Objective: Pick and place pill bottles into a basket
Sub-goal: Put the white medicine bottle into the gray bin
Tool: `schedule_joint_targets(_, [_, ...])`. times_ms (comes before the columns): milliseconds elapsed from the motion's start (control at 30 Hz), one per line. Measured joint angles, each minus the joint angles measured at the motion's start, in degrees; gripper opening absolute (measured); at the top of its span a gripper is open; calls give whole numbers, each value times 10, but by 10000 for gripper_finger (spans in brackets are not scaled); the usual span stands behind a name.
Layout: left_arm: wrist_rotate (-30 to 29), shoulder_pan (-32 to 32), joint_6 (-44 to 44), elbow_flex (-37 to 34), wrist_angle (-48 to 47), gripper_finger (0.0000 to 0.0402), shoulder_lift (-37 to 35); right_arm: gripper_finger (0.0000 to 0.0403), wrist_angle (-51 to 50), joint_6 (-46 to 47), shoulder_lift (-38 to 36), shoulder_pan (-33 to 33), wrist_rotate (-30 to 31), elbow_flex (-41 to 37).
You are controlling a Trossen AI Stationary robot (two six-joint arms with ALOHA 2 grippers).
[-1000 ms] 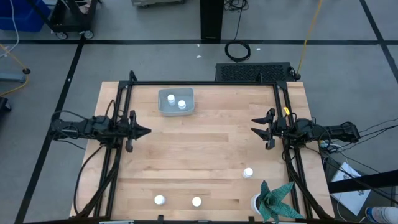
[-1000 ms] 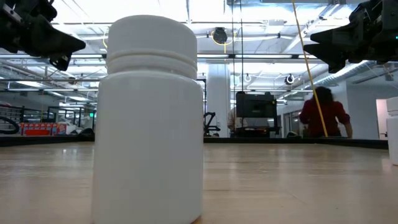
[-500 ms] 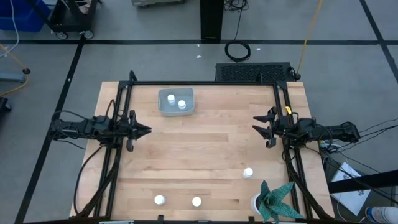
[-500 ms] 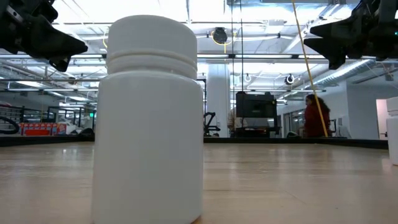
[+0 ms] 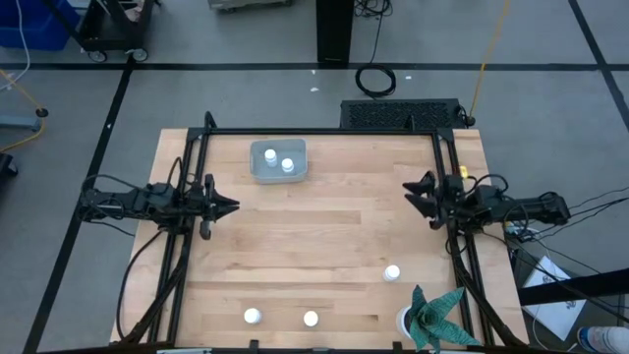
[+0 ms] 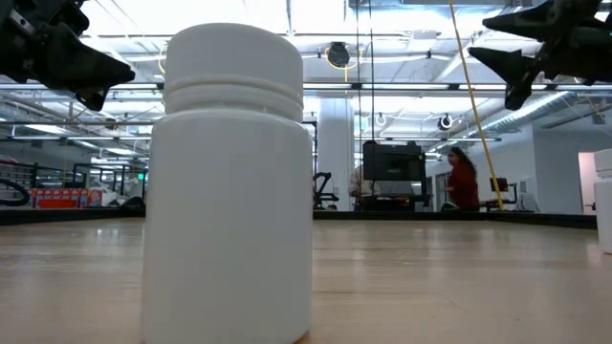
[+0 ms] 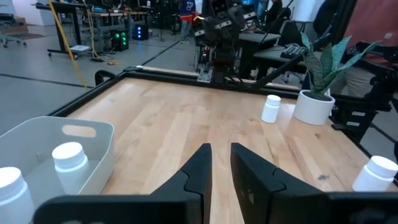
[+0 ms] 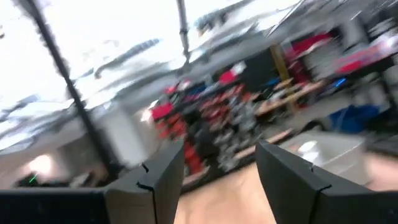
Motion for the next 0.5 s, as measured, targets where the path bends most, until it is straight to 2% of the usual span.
schedule_joint_targets(100, [-2, 0, 1, 0, 0, 67, 0, 192, 19, 8, 45, 10, -49, 0])
schedule_joint_targets(300, [-22, 0, 7, 0, -3, 67, 0, 183, 51, -30, 177, 84, -48, 42])
schedule_joint_targets(367, [-31, 0, 0, 0, -9, 67, 0, 179, 49, -59, 232, 118, -32, 79])
schedule_joint_targets(500, [-39, 0, -15, 0, -17, 67, 0, 176, 15, -103, 356, 184, 42, 175])
